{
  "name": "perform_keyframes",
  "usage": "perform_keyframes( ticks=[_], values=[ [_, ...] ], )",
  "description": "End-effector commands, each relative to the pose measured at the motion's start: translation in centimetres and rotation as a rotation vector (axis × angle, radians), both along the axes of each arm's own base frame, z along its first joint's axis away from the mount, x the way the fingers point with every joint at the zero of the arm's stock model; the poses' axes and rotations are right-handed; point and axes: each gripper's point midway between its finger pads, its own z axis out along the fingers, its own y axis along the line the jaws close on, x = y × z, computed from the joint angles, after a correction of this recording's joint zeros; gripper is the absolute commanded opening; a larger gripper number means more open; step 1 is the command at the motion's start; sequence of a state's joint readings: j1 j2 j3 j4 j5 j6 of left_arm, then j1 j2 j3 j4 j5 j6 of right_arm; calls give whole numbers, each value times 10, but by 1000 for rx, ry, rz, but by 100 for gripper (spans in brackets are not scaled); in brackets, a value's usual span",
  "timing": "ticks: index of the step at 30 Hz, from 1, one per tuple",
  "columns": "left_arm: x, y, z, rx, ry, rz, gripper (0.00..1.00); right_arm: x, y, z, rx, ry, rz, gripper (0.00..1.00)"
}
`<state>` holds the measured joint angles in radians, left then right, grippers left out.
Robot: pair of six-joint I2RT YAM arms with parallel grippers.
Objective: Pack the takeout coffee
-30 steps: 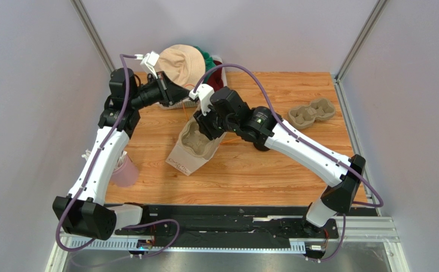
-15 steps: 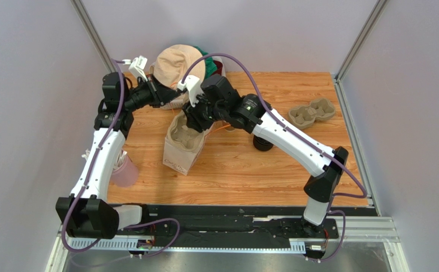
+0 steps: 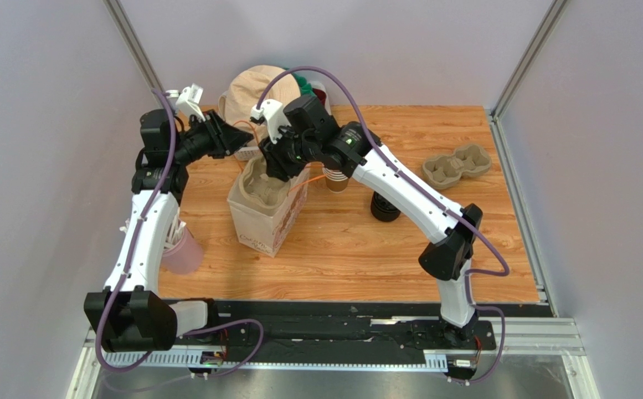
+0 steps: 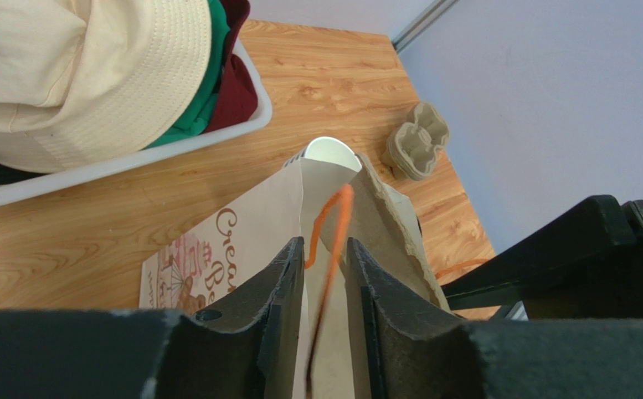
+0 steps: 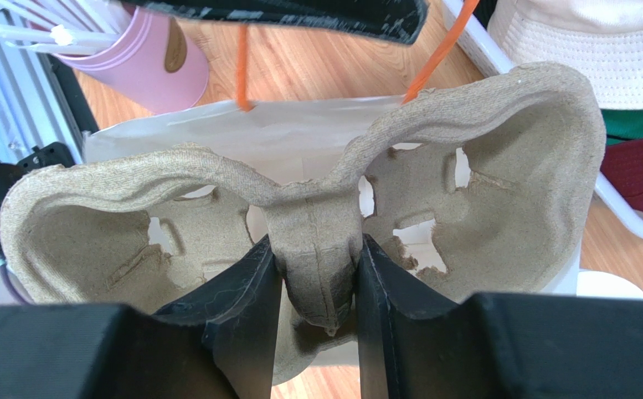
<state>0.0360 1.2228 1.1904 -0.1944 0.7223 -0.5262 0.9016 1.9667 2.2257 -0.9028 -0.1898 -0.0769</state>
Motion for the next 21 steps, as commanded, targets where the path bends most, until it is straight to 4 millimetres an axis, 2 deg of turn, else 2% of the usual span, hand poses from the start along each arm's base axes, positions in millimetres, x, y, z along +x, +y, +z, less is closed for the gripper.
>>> perform_keyframes(
  ticks=[1,8,15,21],
  values=[
    [-2,4,9,22,-69,-1,35,12,5,7,-2,-43,3,29],
    [-5,2,2,16,-57,-13,35,26,8,5,-20,-90,-30,29],
    [-6,6,-3,35,-67,11,35,36,8,-23,-93,-89,-50,29],
    [0,8,-8,38,-54,19,35,27,7,-46,-202,-106,-29,29]
  ],
)
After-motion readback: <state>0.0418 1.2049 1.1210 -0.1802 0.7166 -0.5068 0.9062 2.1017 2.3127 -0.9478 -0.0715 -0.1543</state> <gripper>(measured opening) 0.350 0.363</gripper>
